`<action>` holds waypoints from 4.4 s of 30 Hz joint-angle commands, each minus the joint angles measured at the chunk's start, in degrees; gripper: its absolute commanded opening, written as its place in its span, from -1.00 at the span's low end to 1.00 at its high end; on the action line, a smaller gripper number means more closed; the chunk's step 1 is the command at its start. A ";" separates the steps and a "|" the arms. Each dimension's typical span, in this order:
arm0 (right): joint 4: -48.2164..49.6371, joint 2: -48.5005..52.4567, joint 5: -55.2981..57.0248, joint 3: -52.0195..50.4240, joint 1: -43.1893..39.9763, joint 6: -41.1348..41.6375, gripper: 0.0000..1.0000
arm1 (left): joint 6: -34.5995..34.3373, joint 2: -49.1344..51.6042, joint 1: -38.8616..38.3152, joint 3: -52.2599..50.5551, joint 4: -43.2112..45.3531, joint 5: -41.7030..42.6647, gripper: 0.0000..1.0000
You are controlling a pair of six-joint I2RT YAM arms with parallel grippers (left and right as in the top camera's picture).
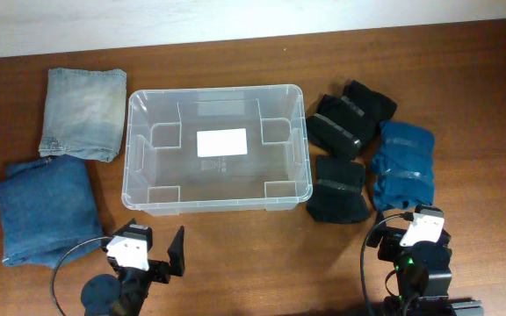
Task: Pack container
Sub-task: 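Move the left gripper down toward the folded dark blue denim, then grasp the dark blue denim edge with the left gripper, then lift the dark blue denim and carry it over the bin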
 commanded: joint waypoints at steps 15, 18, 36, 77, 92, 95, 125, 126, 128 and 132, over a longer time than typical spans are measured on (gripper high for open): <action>0.17 -0.59 0.11 -0.46 -0.50 0.63 0.97 | -5.86 39.91 -0.20 46.86 -7.45 -16.44 0.99; 0.17 -0.59 0.11 -0.46 -0.50 0.63 0.97 | -11.19 44.74 1.49 52.81 -12.63 -27.58 0.99; 0.17 -0.59 0.11 -0.46 -0.50 0.63 0.97 | -20.94 71.56 57.75 59.89 -33.38 -4.74 0.99; 0.17 -0.59 0.13 -0.46 -0.50 0.63 0.97 | 12.17 112.83 66.86 59.89 -15.69 20.50 0.89; 0.17 -0.59 0.11 -0.46 -0.50 0.63 0.96 | 10.05 117.52 66.90 61.26 -16.11 33.44 -0.99; 0.17 -0.59 0.11 -0.46 -0.50 0.63 0.97 | 9.33 115.78 66.90 64.30 -20.70 38.38 -0.99; 0.17 -0.59 0.13 -0.46 -0.50 0.63 0.97 | -26.80 64.67 26.93 79.80 -30.40 28.52 -0.99; 0.17 -0.59 0.11 -0.46 -0.50 0.63 0.97 | -28.83 64.70 23.50 79.69 -29.66 25.42 -0.99; 0.17 -0.59 0.13 -0.46 -0.50 0.63 0.97 | -32.13 65.02 17.62 79.10 -26.91 20.68 -0.99; 0.17 -0.59 0.13 -0.46 -0.50 0.63 0.96 | -37.73 67.10 5.11 77.46 -18.43 12.15 -0.99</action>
